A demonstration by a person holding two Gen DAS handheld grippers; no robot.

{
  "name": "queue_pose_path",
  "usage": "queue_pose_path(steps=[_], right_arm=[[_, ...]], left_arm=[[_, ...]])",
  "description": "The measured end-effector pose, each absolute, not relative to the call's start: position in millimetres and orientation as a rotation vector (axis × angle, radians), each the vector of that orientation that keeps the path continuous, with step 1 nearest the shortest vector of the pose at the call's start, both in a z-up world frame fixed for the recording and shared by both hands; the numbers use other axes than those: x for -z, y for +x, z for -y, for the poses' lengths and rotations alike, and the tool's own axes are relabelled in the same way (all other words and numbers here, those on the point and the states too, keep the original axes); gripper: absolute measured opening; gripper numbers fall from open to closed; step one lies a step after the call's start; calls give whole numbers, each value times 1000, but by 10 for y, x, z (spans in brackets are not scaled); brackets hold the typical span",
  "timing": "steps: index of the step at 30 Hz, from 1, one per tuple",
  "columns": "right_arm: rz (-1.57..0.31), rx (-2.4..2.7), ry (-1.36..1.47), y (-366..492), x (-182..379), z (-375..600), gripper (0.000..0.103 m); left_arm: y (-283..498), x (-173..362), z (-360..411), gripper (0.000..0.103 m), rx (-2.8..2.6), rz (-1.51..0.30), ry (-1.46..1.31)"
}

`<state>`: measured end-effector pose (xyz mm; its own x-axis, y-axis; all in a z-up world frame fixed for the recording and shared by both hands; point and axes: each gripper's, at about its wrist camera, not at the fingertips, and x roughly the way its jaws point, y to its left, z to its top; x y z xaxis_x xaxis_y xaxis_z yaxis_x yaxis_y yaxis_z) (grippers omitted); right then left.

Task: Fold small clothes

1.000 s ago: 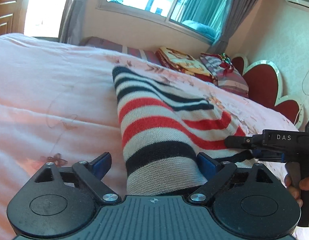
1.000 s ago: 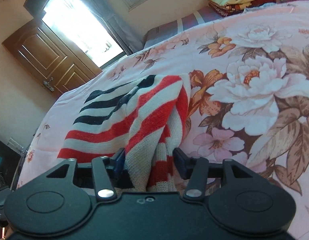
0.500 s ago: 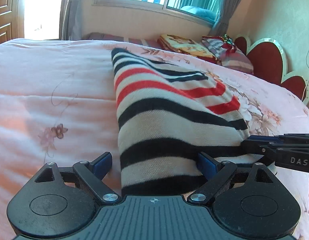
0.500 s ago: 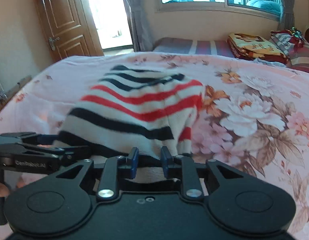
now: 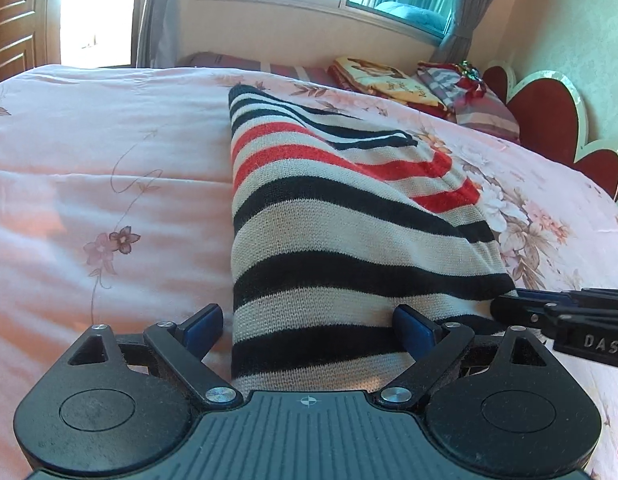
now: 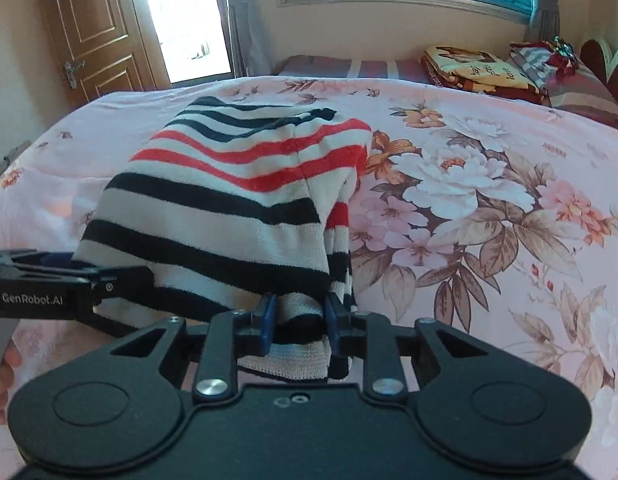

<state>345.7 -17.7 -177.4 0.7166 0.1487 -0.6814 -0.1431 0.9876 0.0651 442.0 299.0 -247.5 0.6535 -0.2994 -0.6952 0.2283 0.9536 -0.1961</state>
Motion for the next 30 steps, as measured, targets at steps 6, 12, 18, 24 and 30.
queue_pose_path(steps=[6,12,18,24,30], right_arm=[[-735,-154,63,3358,1670,154,33],[-710,-143,89,3289,1570,130,43],[-663,-119,57,3494,1410,94,43],[-624,-72,31,3976,1351,4,42],[-698,40,-52,4371,1606,-55,42]], left_arm=[[4419,2492,-2970,103,288,-870,-110],[4447,2479,-2922,103,248,-921,-112],[4500,2301,-2936,103,209,-959,-156],[4825,2055,-2843,103,167,-847,-78],[5260,2232,-2699,103,143,-882,-1]])
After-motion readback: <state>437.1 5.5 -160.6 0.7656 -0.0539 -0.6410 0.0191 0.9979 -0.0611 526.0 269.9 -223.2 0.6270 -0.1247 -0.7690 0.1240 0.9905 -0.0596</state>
